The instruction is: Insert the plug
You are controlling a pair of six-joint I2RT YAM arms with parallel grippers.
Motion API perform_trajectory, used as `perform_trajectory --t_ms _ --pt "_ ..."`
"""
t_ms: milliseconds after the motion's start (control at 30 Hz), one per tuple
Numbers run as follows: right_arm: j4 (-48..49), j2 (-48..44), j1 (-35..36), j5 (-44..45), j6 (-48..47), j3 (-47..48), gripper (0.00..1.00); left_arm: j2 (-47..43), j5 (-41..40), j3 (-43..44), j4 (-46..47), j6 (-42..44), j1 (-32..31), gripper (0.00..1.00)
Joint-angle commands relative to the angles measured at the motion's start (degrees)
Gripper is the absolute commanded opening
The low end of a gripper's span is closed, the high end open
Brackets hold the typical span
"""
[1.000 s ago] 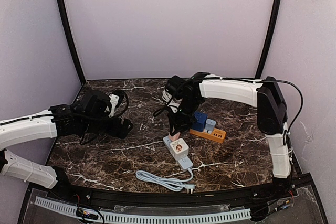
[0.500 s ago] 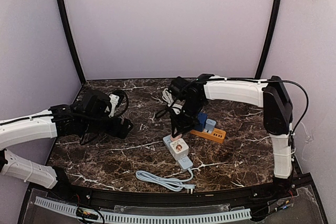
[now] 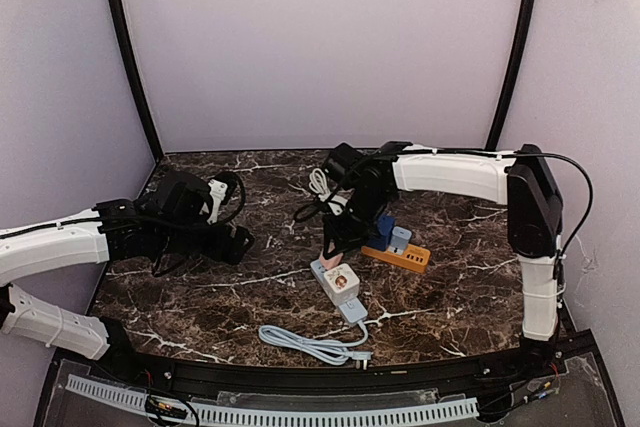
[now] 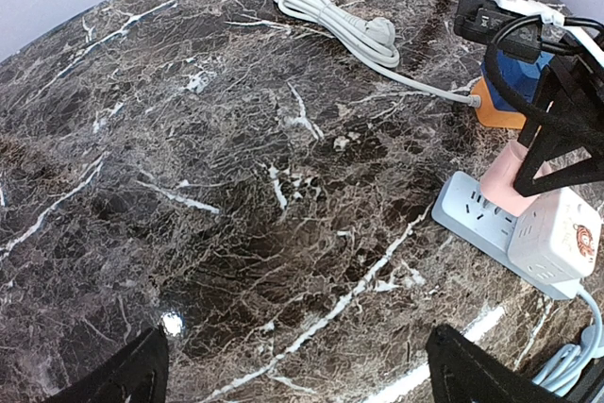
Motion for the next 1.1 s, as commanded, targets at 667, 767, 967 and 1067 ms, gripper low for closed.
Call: perform_trajectory --t_ms 667,767,967,1067 --pt "2.1 2.8 -1.1 3.6 1.3 1.6 0.0 0.1 0.3 -1.8 -1.1 -0.1 0.2 0.96" --pt "2.5 3.1 -1.3 3.2 1.3 1.7 0.0 0.2 0.3 -1.9 -1.1 -0.1 0.2 0.96" --pt "1.9 2.9 -1.3 3.9 1.3 0.7 0.0 0.4 0.1 -1.8 -1.0 -0.2 0.2 0.96" --pt "1.3 2.7 -1.3 4.8 1.4 0.4 0.0 0.6 0.1 -1.9 -0.7 -0.4 0.2 0.96"
